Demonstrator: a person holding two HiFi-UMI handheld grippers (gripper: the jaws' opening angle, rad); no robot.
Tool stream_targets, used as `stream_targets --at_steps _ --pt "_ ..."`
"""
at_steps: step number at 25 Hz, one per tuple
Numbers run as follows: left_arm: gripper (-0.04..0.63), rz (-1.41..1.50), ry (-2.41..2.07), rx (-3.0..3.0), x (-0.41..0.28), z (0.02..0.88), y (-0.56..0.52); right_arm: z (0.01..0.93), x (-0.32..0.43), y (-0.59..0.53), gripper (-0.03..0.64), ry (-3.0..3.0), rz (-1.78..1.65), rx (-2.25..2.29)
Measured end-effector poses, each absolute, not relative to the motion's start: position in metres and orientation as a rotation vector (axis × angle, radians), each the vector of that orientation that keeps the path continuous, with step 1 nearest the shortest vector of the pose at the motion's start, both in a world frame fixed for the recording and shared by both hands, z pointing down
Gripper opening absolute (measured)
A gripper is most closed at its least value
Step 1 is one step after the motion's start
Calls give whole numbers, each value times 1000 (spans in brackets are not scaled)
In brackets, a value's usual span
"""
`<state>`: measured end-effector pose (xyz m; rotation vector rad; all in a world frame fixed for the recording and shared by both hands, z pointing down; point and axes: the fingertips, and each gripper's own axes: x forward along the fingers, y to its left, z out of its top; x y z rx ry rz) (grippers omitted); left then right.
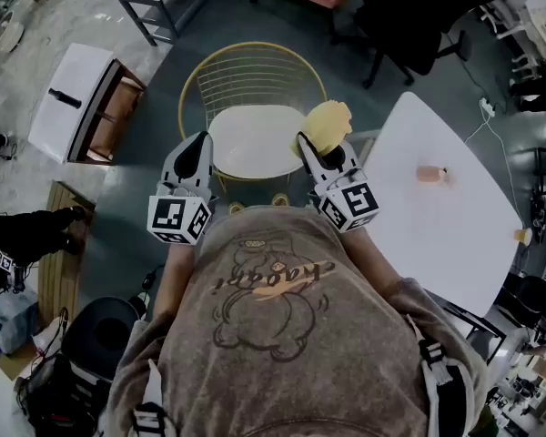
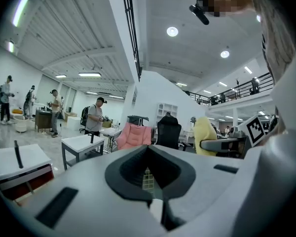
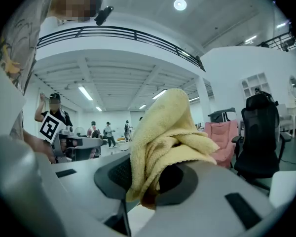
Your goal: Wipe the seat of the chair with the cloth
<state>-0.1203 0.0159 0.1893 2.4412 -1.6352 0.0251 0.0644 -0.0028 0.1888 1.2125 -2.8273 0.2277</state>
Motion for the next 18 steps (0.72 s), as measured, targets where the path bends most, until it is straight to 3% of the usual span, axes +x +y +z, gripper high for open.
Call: stream_targets --at_steps 18 --pt "6 42 -1701 2378 -119 207 4 211 73 -23 111 -2774 252 1300"
